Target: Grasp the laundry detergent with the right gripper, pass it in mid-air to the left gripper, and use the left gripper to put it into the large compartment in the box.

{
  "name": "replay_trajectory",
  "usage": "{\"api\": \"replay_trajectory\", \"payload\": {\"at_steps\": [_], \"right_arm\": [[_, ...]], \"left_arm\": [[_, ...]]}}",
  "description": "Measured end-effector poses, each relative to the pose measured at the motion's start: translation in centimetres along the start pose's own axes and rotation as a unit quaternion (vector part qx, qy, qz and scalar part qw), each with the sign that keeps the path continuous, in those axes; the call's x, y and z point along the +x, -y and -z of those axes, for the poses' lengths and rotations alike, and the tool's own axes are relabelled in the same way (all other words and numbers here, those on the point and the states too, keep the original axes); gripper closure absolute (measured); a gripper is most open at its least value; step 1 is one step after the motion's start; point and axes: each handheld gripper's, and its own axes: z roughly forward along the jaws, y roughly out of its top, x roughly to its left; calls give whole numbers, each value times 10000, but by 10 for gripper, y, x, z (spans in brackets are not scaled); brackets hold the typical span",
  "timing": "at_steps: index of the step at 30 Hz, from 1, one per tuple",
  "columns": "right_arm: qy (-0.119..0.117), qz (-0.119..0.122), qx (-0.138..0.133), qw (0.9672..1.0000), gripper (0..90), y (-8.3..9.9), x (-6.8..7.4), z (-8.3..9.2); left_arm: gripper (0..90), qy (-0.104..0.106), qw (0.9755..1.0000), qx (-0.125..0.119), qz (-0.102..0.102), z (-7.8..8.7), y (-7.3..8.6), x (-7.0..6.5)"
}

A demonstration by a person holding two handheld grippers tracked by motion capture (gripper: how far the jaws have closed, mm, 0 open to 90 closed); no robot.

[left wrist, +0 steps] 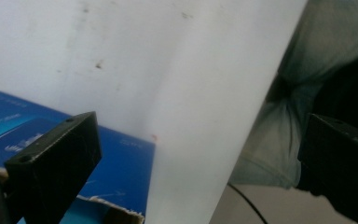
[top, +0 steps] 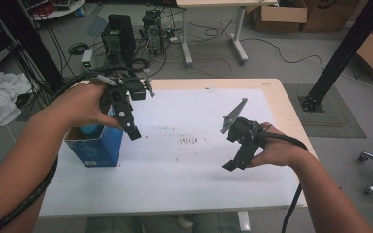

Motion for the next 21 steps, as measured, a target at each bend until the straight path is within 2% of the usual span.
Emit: {"api": "replay_trajectory", "payload": {"at_steps": [2,3,4,7,15,21], "right_arm": [[19,-4,17,10000,0,-2,-1,0],[12,22,31,10000,0,-4,-2,0],[14,47,46,10000,0,-6,-2,0],[-7,55,87,9999,0,-9,-4,-1],[9,105,96,9999,0,-15,-9,0],[-9,100,134,9999,0,-15,-13,-1]], "left_arm": [[1,69,9996,17,-268,-4,-2,-5],[1,158,9985,24,-522,-9,-3,-11],[1,158,9985,24,-522,-9,-3,-11],[1,197,9959,184,-869,-20,-10,-20],[1,244,9928,249,-1149,-28,-23,-31],[1,291,9909,328,-1274,-34,-28,-35]]}}
